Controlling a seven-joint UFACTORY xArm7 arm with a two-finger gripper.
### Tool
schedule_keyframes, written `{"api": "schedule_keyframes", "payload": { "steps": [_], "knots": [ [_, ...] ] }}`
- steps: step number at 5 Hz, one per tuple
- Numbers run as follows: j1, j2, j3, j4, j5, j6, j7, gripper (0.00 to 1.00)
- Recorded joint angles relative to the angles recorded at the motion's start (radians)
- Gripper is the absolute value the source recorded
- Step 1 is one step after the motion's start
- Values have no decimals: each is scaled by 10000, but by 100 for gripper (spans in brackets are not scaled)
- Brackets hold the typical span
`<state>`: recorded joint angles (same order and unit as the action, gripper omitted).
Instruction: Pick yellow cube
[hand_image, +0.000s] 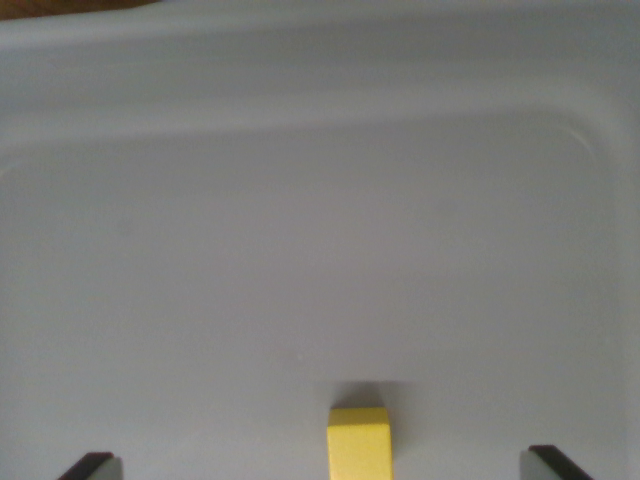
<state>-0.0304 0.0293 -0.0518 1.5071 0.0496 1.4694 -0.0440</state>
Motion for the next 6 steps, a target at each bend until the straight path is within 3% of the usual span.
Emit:
{"api": "schedule_keyframes", "payload": {
  "steps": [1,2,3,4,5,6],
  "knots": [
    [7,50,-9,-260,-1,-285,-28,0],
    [7,50,-9,-260,-1,-285,-28,0],
    [14,107,-20,-558,-2,-611,-60,0],
    [14,107,-20,-558,-2,-611,-60,0],
    [23,170,-32,-884,-3,-968,-95,0],
    [23,170,-32,-884,-3,-968,-95,0]
  ]
}}
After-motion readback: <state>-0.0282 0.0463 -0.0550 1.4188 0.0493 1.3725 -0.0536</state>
